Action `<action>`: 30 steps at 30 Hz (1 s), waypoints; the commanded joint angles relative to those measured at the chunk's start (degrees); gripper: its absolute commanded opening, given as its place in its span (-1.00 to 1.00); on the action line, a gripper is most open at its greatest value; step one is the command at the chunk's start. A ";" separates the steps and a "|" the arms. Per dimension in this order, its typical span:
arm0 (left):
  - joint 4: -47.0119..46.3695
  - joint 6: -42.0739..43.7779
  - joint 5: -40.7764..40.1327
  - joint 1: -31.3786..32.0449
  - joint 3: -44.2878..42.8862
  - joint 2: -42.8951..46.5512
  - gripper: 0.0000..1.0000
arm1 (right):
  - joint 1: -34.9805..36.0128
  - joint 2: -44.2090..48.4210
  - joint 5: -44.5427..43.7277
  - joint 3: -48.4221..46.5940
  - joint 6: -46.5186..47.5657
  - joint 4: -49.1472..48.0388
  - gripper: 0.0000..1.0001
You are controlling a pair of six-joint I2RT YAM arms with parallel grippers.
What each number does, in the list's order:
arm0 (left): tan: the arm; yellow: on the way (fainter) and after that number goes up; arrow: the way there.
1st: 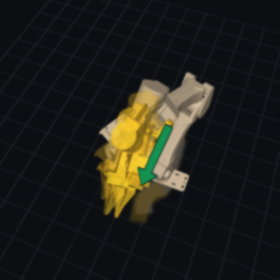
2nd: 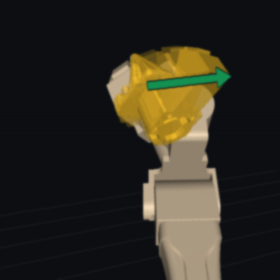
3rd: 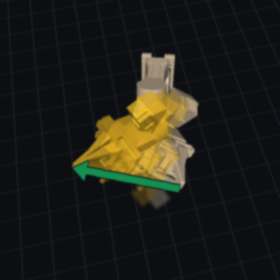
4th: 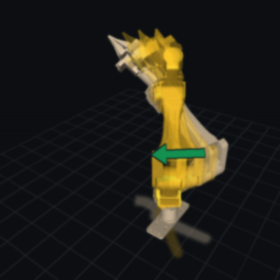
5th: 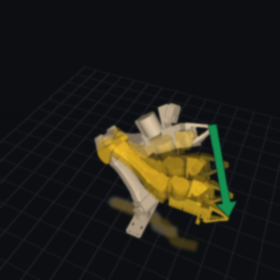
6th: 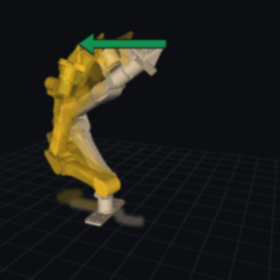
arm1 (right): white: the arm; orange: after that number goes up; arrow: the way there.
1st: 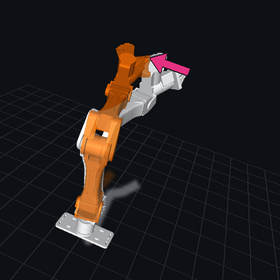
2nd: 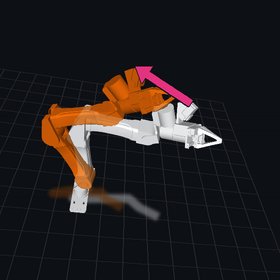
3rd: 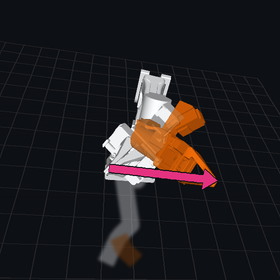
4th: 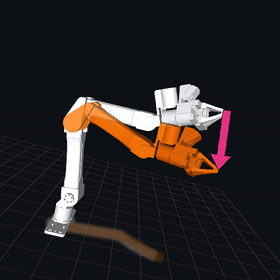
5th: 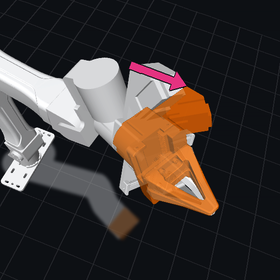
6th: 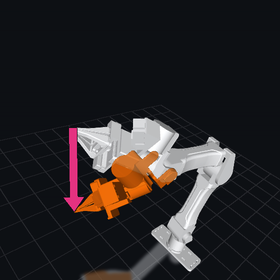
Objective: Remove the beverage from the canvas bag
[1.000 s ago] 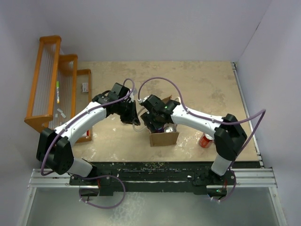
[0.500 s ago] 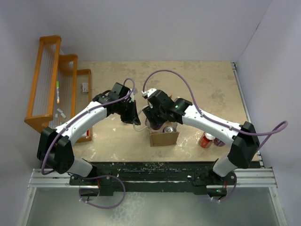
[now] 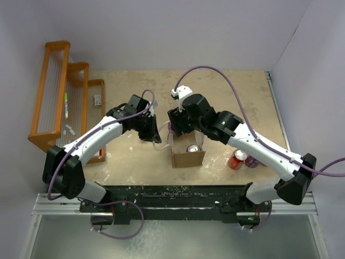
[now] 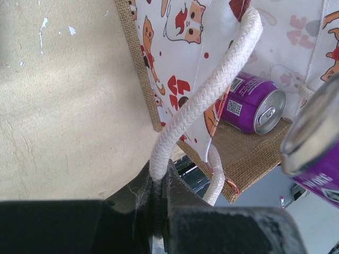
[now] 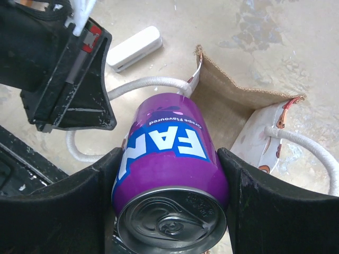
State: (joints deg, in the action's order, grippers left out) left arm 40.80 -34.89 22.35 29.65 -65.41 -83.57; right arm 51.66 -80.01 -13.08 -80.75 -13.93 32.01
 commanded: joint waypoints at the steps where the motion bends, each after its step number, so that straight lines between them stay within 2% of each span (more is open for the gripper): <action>1: -1.78 -0.34 0.73 -0.07 -1.11 0.64 -1.00 | 0.17 3.48 -1.46 -2.33 -0.78 -6.41 -1.00; 9: -2.01 -0.43 1.34 -0.12 -0.71 0.97 -1.00 | 0.11 7.40 -2.52 -3.97 0.83 -8.79 -1.00; 21: -0.55 -0.08 1.88 -0.12 -2.05 0.43 -1.00 | -2.64 16.82 -21.58 -1.03 5.83 -13.62 -1.00; 26: -0.50 -0.09 2.00 -0.07 -2.29 0.27 -1.00 | -6.78 18.42 -33.44 2.79 3.42 -13.39 -1.00; 30: -0.15 -0.09 1.91 -0.16 -2.26 0.42 -1.00 | -15.12 20.32 -35.61 5.53 -4.99 -9.68 -1.00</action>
State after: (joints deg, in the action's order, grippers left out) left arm 40.88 -34.92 23.35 29.65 -65.45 -83.57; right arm 42.74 -62.59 -39.83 -76.49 -11.86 24.67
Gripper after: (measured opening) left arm 0.076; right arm 0.688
